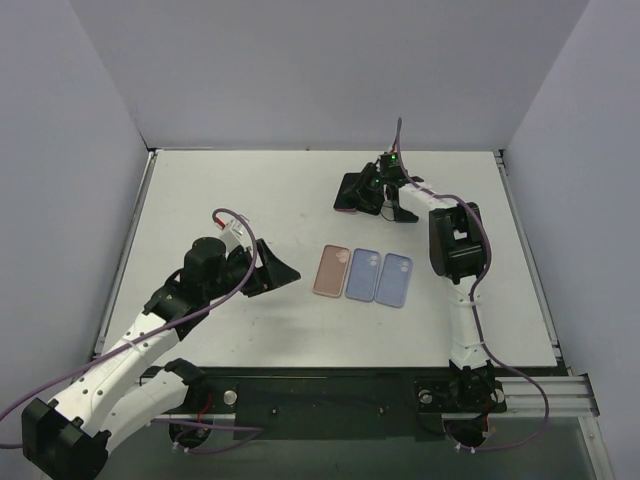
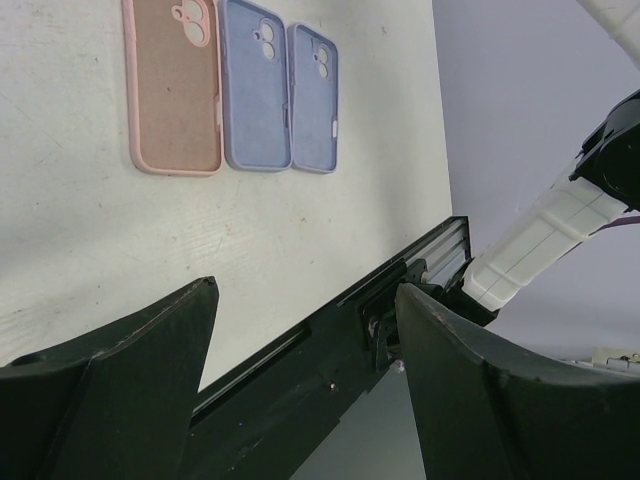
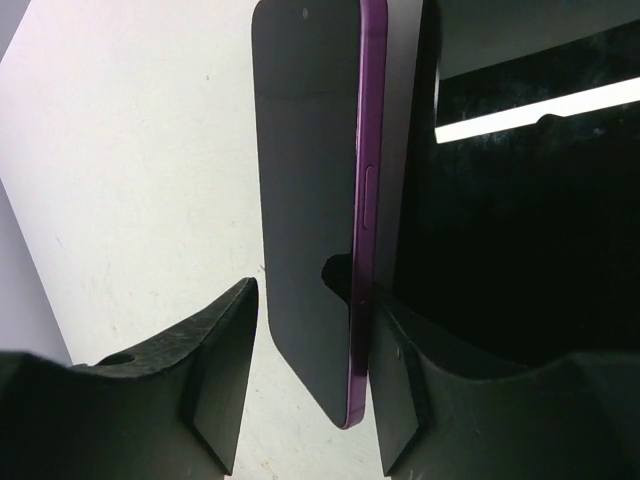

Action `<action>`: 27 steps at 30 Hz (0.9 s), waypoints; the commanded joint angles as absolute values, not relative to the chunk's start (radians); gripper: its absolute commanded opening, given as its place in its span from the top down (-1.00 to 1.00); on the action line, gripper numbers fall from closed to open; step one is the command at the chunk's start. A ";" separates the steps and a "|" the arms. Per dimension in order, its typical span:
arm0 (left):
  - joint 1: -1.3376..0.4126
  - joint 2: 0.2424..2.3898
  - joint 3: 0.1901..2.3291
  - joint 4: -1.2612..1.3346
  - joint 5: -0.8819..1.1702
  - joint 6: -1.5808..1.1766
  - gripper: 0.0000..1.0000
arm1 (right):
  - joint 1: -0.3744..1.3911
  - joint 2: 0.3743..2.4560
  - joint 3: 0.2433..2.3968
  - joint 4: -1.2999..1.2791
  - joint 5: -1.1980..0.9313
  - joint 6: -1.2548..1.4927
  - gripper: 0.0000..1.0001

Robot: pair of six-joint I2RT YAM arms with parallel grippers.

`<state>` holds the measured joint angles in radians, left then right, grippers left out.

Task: Take the phone out of the phone case
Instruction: Place the phone at the center of the board.

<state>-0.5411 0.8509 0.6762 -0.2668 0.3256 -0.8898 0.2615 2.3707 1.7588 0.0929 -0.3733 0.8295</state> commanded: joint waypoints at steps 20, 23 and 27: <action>-0.538 0.795 0.775 -0.304 0.316 -0.900 -0.64 | 0.262 2.198 1.776 -0.152 -0.308 0.635 0.03; -0.537 0.781 0.784 -0.311 0.307 -0.891 -0.64 | 0.279 2.081 1.735 -0.205 -0.305 0.583 -0.03; -0.537 0.753 0.808 -0.319 0.253 -0.877 -0.65 | 0.288 1.859 1.588 -0.279 -0.218 0.540 -0.08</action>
